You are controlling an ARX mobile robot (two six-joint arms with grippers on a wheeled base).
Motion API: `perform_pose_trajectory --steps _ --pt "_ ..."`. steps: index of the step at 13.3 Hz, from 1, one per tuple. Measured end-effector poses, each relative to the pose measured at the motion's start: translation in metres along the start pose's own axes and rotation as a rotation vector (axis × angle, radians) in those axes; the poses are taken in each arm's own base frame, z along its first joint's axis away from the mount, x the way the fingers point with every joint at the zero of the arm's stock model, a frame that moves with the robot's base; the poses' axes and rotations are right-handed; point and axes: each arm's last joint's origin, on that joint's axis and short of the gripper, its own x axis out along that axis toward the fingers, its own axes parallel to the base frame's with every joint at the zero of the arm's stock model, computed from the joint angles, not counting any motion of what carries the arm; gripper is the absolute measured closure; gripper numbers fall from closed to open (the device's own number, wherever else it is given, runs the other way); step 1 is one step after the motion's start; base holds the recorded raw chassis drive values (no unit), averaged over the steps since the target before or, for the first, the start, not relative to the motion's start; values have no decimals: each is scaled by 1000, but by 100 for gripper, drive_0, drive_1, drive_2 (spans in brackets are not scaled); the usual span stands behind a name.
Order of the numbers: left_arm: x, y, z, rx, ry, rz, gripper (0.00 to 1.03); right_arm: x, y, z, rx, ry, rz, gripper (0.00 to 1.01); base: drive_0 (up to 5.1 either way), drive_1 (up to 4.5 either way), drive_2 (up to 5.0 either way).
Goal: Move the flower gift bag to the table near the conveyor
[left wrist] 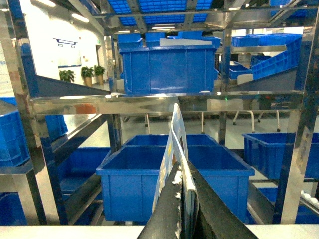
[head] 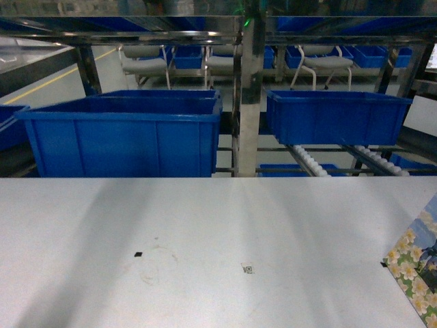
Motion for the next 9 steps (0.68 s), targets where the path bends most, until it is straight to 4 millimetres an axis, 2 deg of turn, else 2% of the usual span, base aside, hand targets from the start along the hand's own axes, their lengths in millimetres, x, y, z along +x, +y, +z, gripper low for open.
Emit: perform_pose_trajectory --steps 1,6,7,9 --pt "0 0 0 0 0 0 101 -21 -7 6 18 -24 -9 3 0 0 0" --pt "1 -1 0 -3 -12 1 101 -21 -7 6 17 -24 -9 3 0 0 0" --pt "22 -26 -23 -29 14 -17 101 -21 -7 6 17 -24 -9 3 0 0 0" --pt "34 -38 -40 -38 24 -15 101 -21 -7 6 18 -24 -9 3 0 0 0"
